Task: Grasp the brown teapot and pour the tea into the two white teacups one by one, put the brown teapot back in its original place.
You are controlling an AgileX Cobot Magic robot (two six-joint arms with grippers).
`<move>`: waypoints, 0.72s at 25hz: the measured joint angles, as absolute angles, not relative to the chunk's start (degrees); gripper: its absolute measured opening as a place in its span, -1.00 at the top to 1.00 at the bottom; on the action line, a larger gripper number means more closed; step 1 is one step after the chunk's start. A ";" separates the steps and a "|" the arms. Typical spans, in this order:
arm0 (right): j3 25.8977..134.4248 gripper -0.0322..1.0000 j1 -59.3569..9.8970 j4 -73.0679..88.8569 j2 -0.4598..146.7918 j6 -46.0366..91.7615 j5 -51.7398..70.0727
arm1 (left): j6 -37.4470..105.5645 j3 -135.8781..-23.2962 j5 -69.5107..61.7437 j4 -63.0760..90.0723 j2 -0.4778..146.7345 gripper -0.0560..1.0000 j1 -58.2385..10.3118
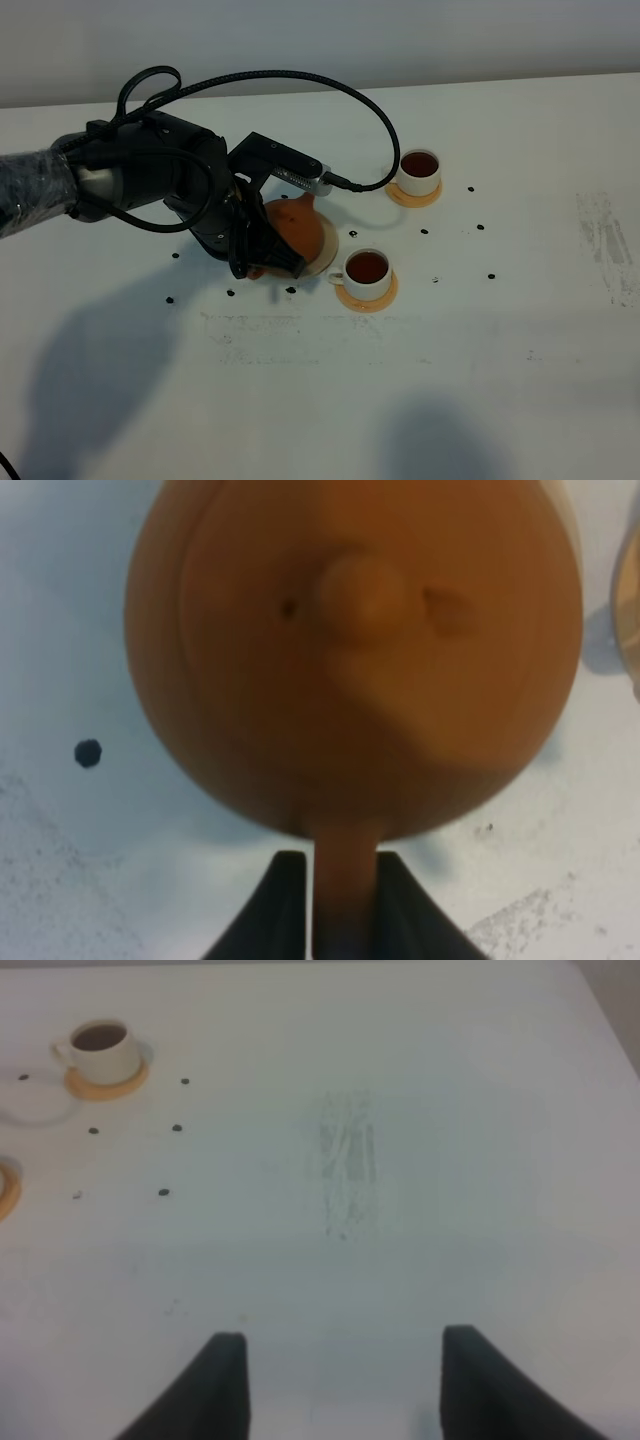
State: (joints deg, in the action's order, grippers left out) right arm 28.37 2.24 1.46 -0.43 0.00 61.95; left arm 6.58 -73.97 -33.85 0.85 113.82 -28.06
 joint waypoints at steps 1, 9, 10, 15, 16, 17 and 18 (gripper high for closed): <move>28.37 0.08 2.24 1.46 -0.43 0.00 61.95 | 6.58 -73.97 -33.91 0.85 113.82 0.53 -28.06; 28.37 0.08 2.24 1.46 -0.43 0.00 61.95 | 6.58 -73.97 -34.15 0.78 113.62 0.28 -28.06; 28.37 0.08 2.24 1.46 -0.43 0.00 61.95 | 6.58 -73.97 -34.19 0.73 113.42 0.27 -28.06; 28.37 0.08 2.24 1.46 -0.43 0.00 61.95 | 6.53 -73.97 -34.19 -0.48 109.93 0.27 -28.06; 28.37 0.08 2.24 1.46 -0.43 0.00 61.95 | 6.49 -73.97 -34.19 -0.62 109.21 0.27 -27.85; 28.37 0.08 2.24 1.46 -0.43 0.00 61.95 | 6.49 -73.83 -34.19 -0.62 108.67 0.27 -27.67; 28.37 0.08 2.24 1.46 -0.43 0.00 61.95 | 6.46 -73.36 -33.98 -0.66 107.93 0.27 -27.20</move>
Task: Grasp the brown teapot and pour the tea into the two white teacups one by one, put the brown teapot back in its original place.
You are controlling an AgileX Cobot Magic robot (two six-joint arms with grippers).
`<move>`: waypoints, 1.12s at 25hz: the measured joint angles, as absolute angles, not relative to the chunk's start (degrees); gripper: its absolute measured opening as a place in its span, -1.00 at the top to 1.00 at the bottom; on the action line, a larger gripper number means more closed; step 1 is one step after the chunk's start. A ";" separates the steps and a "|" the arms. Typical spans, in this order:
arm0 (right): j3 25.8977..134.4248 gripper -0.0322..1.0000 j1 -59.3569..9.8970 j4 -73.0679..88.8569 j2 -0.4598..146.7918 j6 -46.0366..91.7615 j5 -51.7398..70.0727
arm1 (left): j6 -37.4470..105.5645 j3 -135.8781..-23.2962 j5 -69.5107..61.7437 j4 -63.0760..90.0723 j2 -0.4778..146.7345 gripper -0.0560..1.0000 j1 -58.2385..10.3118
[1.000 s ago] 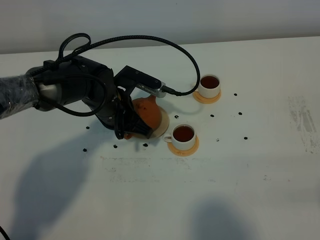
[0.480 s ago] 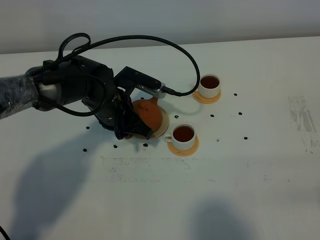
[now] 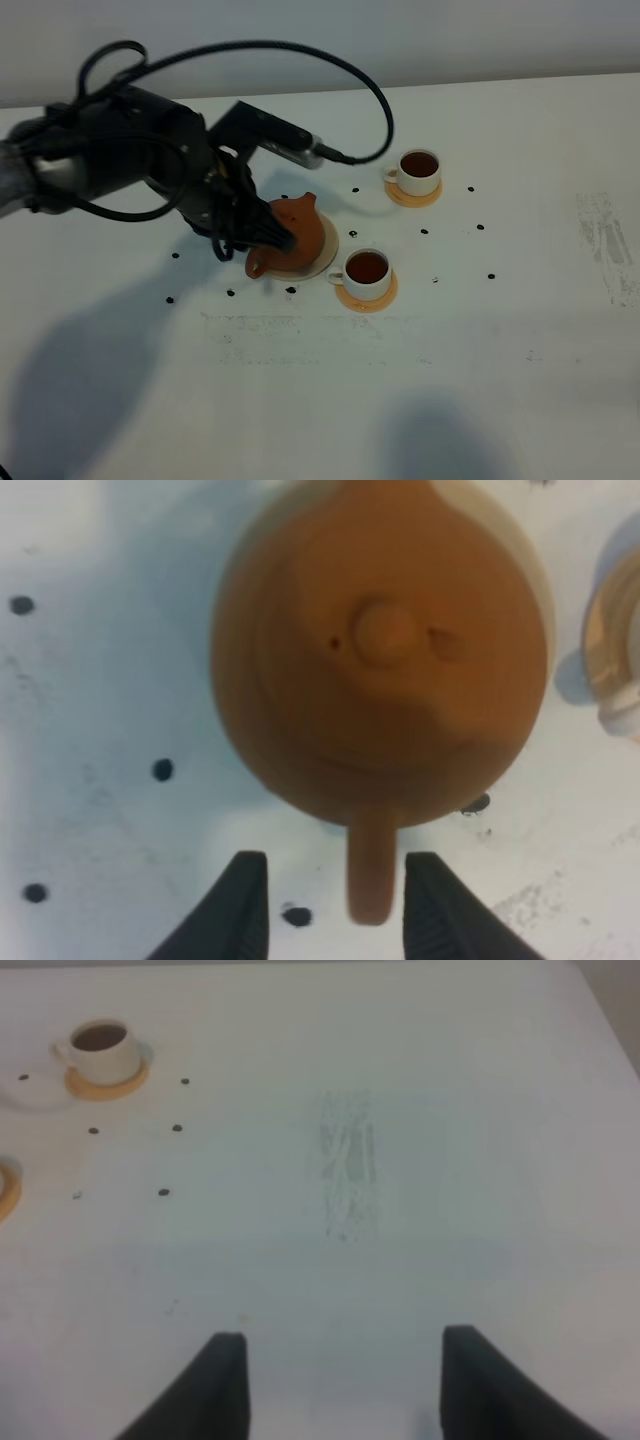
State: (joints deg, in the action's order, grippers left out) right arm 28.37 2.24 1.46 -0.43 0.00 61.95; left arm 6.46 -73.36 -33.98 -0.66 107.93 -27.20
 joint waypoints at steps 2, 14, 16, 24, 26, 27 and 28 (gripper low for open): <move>28.37 0.08 2.24 1.46 -0.43 0.00 61.95 | 6.42 -71.50 -33.80 -0.80 106.23 0.27 -25.95; 28.37 0.08 2.24 1.46 -0.43 0.00 61.95 | 1.18 -57.73 -35.51 -5.95 88.62 0.26 -8.10; 28.37 0.08 2.24 1.46 -0.43 0.00 61.95 | 0.72 -56.30 -36.73 -6.21 84.31 0.26 -5.20; 28.37 0.08 2.24 1.46 -0.43 0.00 61.95 | 0.00 -49.77 -45.20 -6.78 66.59 0.26 3.28; 28.37 0.08 2.24 1.46 -0.43 0.00 61.95 | 0.00 -47.30 -47.05 -6.73 62.01 0.26 4.63; 28.37 0.08 2.24 1.46 -0.43 0.00 61.95 | 0.00 -46.40 -47.85 -6.58 59.37 0.26 5.13; 28.37 0.08 2.24 1.46 -0.43 0.00 61.95 | 0.00 -45.44 -49.17 -6.29 56.69 0.26 5.37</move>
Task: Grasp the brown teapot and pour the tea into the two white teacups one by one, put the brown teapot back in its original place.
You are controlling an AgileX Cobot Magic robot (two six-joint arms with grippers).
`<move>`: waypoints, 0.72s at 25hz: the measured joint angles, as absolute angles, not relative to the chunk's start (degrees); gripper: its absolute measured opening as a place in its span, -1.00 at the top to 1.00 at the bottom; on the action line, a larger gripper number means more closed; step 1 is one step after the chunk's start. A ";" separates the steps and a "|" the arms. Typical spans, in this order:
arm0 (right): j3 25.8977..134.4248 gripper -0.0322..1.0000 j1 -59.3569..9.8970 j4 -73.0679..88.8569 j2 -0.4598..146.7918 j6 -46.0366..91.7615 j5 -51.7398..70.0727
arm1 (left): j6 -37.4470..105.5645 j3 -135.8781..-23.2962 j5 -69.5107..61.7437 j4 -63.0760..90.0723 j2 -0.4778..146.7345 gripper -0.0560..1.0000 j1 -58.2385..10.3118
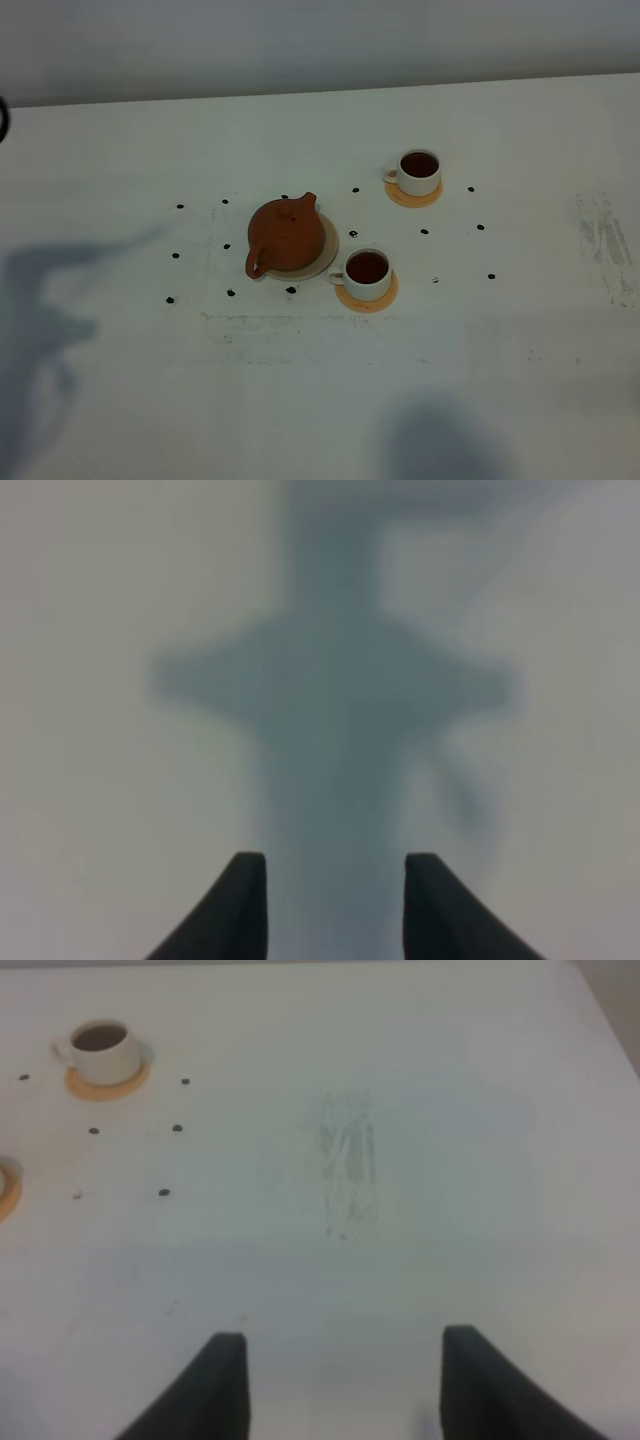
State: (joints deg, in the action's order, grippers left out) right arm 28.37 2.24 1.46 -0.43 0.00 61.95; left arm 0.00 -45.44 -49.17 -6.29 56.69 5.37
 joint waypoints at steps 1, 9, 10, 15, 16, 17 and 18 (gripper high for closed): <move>28.37 0.08 2.24 1.46 -0.43 0.00 61.95 | 0.00 -44.71 -50.80 -5.87 54.45 0.26 5.43; 28.37 0.08 2.24 1.46 -0.43 0.00 61.95 | -0.43 -38.47 -59.48 -2.25 33.68 0.26 5.43; 28.37 0.08 2.24 1.46 -0.43 0.00 61.95 | -0.48 -37.39 -59.53 -2.01 30.91 0.26 5.43; 28.37 0.08 2.24 1.46 -0.43 0.00 61.95 | -0.84 -30.87 -59.77 -1.02 19.19 0.26 5.43; 28.37 0.08 2.24 1.46 -0.43 0.00 61.95 | -0.89 -29.51 -59.83 -0.98 17.16 0.26 5.43; 28.37 0.08 2.24 1.46 -0.43 0.00 61.95 | -0.89 -28.57 -60.03 -0.98 15.39 0.26 5.43; 28.37 0.08 2.24 1.46 -0.43 0.00 61.95 | -0.89 -27.59 -60.09 -0.98 13.88 0.26 5.43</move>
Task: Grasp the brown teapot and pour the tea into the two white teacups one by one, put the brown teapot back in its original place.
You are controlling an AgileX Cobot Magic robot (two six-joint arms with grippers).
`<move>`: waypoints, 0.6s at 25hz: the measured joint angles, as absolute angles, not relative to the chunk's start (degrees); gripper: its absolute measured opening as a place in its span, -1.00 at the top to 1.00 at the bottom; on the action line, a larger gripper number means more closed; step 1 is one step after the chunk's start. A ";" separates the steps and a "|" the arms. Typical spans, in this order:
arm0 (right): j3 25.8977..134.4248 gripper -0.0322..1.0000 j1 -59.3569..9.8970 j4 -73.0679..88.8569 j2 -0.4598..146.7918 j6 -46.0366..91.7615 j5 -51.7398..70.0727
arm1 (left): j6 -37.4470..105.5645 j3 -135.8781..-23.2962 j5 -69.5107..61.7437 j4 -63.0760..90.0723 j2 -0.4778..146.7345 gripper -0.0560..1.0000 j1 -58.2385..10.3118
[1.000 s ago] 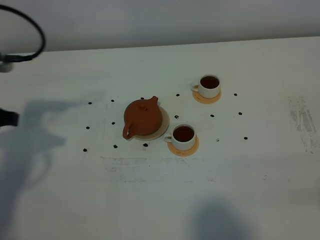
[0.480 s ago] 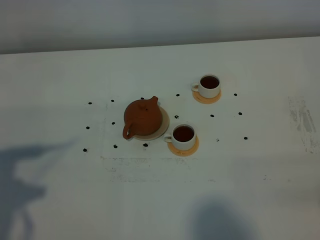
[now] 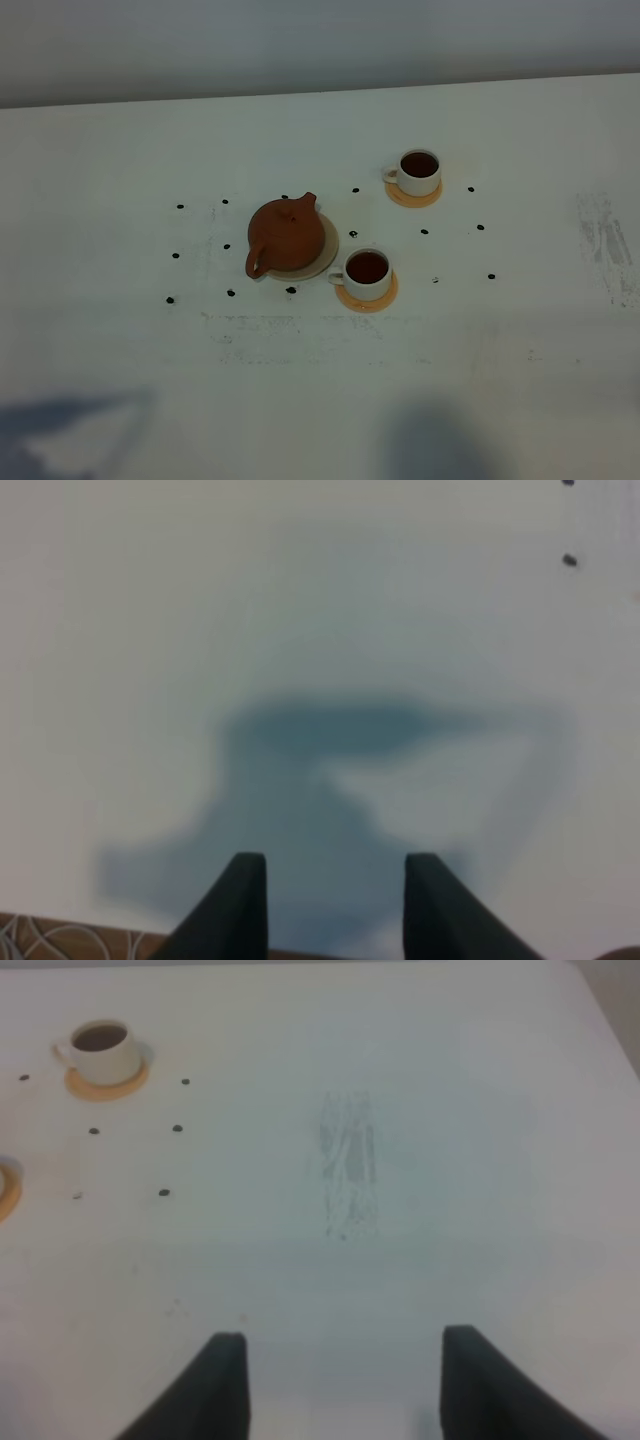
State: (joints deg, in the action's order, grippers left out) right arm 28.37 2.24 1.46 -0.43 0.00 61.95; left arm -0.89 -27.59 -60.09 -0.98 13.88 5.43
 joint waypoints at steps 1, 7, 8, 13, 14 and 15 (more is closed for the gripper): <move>28.37 0.08 2.24 1.46 -0.43 0.00 61.95 | -0.89 -26.74 -60.24 -0.98 12.76 0.26 5.43; 28.37 0.08 2.24 1.46 -0.43 0.00 61.95 | -0.95 -25.99 -60.59 -0.84 8.88 0.26 5.43; 28.37 0.08 2.24 1.46 -0.43 0.00 61.95 | -0.95 -25.99 -60.59 -0.84 8.78 0.26 5.43; 28.37 0.08 2.24 1.46 -0.43 0.00 61.95 | -0.95 -25.99 -60.59 -0.84 8.67 0.26 5.43; 28.37 0.08 2.24 1.46 -0.43 0.00 61.95 | -1.00 -25.99 -60.59 -0.84 8.67 0.26 5.43; 28.37 0.08 2.24 1.46 -0.43 0.00 61.95 | -1.00 -25.99 -60.59 -0.84 8.67 0.26 5.43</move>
State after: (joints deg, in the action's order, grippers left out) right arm 28.37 2.24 1.46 -0.43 0.00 61.95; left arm -1.00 -25.99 -60.59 -0.84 8.67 5.43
